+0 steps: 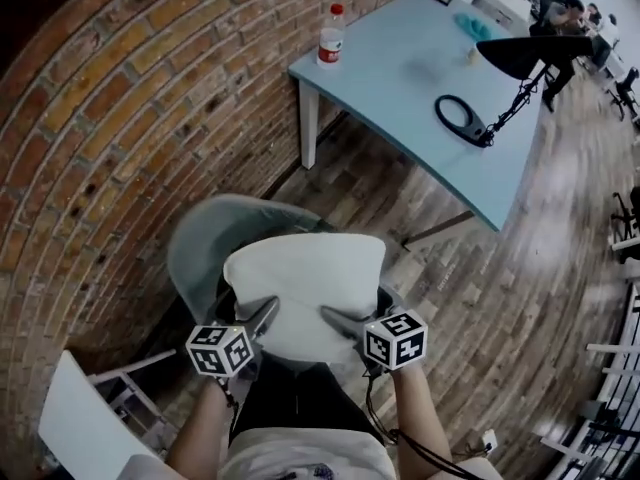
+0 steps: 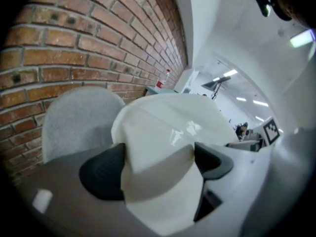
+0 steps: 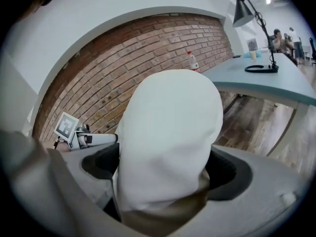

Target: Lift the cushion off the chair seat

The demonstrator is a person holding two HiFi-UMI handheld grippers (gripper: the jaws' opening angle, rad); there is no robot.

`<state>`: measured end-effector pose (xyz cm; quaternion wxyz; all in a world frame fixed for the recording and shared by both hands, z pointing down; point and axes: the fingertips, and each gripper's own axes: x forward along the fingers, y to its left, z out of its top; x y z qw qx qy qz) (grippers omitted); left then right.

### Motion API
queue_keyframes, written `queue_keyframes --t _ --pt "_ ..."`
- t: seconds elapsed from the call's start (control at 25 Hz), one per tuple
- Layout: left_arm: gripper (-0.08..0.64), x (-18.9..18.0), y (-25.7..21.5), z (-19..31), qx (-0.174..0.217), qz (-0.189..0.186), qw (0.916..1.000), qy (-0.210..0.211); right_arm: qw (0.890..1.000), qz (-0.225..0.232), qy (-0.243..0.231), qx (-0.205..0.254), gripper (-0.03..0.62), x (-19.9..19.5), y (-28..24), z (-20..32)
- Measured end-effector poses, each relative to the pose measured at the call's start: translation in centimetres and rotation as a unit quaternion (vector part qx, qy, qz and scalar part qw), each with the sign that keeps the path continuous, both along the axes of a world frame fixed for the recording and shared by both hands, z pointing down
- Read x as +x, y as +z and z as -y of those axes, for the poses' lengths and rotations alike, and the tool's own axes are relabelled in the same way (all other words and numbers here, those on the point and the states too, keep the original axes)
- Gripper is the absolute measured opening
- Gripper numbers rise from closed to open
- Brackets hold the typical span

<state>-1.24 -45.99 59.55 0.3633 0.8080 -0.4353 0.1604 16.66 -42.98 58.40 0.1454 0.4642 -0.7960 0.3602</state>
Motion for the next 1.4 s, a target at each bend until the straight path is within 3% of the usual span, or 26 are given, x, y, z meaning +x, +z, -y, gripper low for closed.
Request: queue_keyframes --t 0.4,1.0,1.4 --pt "0.443 0.2 -12.2 -1.5 0.082 -0.002 0.9965 -0.014 0.997 -0.009 -0.02 0.075 0.54 0.1 -11.3 -0.7" --pt "0.443 0.0 -17.8 -3.3 0.122 -0.002 0.9922 -0.027 0.992 -0.019 -0.042 0.117 0.541 -0.7 -16.9 -2.1" --pt "0.443 -0.1 -18.1 -3.0 0.13 0.004 0.9911 -0.029 0.992 -0.013 -0.045 0.117 0.54 -0.9 -16.8 -1.6"
